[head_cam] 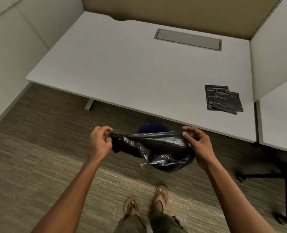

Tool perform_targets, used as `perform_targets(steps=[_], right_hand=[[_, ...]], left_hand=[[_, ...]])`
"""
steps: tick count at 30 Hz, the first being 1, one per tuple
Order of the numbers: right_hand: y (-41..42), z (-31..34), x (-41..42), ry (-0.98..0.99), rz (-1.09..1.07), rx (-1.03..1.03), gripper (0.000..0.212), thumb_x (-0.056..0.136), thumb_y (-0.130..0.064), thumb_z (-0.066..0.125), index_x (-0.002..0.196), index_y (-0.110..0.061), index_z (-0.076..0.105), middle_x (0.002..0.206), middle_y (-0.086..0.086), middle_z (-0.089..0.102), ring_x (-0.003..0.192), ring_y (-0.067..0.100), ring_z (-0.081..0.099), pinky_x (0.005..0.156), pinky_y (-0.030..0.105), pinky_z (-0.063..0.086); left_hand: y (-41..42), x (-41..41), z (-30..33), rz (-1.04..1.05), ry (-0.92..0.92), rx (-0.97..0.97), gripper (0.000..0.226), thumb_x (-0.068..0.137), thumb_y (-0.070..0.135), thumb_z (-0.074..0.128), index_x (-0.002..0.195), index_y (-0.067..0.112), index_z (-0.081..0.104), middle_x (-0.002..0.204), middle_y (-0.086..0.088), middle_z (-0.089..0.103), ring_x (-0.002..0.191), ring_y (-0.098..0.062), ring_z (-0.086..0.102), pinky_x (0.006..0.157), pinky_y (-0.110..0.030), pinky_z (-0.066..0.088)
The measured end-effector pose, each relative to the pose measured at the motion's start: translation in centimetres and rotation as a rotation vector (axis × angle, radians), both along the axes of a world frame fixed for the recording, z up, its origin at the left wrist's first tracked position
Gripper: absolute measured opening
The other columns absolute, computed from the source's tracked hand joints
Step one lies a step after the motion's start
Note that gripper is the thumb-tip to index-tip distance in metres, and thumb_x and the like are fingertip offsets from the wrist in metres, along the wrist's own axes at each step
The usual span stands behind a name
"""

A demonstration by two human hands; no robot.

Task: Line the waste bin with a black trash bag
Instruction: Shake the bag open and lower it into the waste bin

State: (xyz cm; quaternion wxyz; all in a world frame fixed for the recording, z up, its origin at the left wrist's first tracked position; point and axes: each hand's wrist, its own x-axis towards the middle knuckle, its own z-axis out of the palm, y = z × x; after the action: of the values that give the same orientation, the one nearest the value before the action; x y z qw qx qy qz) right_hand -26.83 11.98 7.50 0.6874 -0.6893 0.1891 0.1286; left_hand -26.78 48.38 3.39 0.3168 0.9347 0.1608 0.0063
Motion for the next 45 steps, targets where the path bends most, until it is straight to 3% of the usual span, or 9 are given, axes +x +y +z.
perform_targets(steps=[3,6,10,13,18,24,29,35,45], right_hand=[[-0.1,-0.9,1.2,-0.073,0.246,-0.188,0.032,0.082,-0.037,0.081,0.113,-0.034,0.075,0.111,-0.006,0.077,0.102,0.010,0.072,0.086,0.033,0.059],[0.3,-2.2,1.7,-0.081,0.525,-0.344,0.041,0.073,-0.052,0.084,0.109,-0.036,0.077,0.105,-0.012,0.078,0.097,0.003,0.072,0.085,0.029,0.058],[1.8,-4.9,2.1,-0.089,0.767,-0.487,0.027,0.075,-0.054,0.082,0.093,-0.033,0.079,0.091,-0.017,0.078,0.088,-0.002,0.071,0.080,0.026,0.057],[3.5,-8.2,2.3,-0.107,0.751,-0.605,0.014,0.087,-0.044,0.073,0.082,-0.031,0.073,0.080,-0.014,0.074,0.078,-0.001,0.068,0.072,0.028,0.057],[5.5,-14.4,3.6,-0.078,0.283,-0.603,0.017,0.100,-0.043,0.057,0.092,-0.030,0.064,0.092,-0.008,0.066,0.085,0.007,0.062,0.068,0.020,0.042],[4.5,-18.6,8.5,0.251,-0.723,-0.093,0.042,0.105,-0.047,0.043,0.120,-0.012,0.060,0.119,0.009,0.066,0.105,0.022,0.062,0.092,0.031,0.050],[1.6,-18.9,8.2,0.107,-0.251,0.226,0.040,0.073,-0.050,0.083,0.098,-0.023,0.067,0.079,-0.009,0.063,0.073,0.011,0.061,0.066,0.028,0.057],[-0.5,-18.8,8.0,-0.025,0.417,-0.505,0.011,0.081,-0.025,0.083,0.090,-0.024,0.079,0.081,-0.010,0.078,0.071,0.001,0.069,0.062,0.022,0.051],[-0.9,-23.9,10.7,0.504,-0.859,0.289,0.030,0.085,-0.008,0.064,0.114,-0.009,0.069,0.112,0.014,0.077,0.090,0.028,0.076,0.086,0.048,0.062]], left_hand=[[-1.8,2.2,-1.2,0.369,0.206,-0.105,0.019,0.095,0.027,0.066,0.102,0.010,0.073,0.092,-0.009,0.068,0.083,-0.027,0.068,0.065,-0.032,0.049],[-4.4,3.1,-2.0,0.559,0.448,-0.728,0.056,0.105,0.053,0.041,0.112,0.003,0.067,0.076,-0.009,0.066,0.063,-0.023,0.068,0.051,-0.028,0.047],[-8.1,2.2,-4.1,0.416,0.566,-1.192,0.084,0.093,0.081,0.021,0.149,0.023,0.046,0.131,-0.008,0.059,0.129,-0.039,0.057,0.104,-0.058,0.045],[-10.3,1.0,-7.7,0.328,0.589,-1.358,0.086,0.081,0.078,0.062,0.155,0.042,0.036,0.153,-0.002,0.050,0.143,-0.033,0.046,0.117,-0.063,0.033],[-13.0,1.7,-12.2,0.499,0.424,-1.273,0.065,0.090,-0.011,0.064,0.143,0.022,0.048,0.124,-0.009,0.071,0.110,-0.021,0.069,0.094,-0.039,0.058],[-9.6,4.5,-16.7,0.918,0.364,-1.324,0.046,0.092,-0.016,0.041,0.122,0.019,0.044,0.109,-0.015,0.059,0.098,-0.032,0.062,0.079,-0.051,0.055],[-5.5,5.6,-18.5,0.996,0.440,-1.657,0.048,0.081,-0.020,0.031,0.112,0.009,0.053,0.112,-0.023,0.063,0.099,-0.034,0.062,0.056,-0.046,0.063],[-3.4,6.7,-19.4,0.837,0.421,-1.664,0.030,0.081,0.003,0.043,0.094,0.008,0.069,0.091,-0.018,0.073,0.084,-0.032,0.074,0.069,-0.050,0.065],[-3.9,8.3,-24.2,0.715,0.312,-1.035,0.016,0.094,0.035,0.068,0.093,0.020,0.073,0.087,-0.004,0.072,0.080,-0.022,0.069,0.065,-0.031,0.056]])
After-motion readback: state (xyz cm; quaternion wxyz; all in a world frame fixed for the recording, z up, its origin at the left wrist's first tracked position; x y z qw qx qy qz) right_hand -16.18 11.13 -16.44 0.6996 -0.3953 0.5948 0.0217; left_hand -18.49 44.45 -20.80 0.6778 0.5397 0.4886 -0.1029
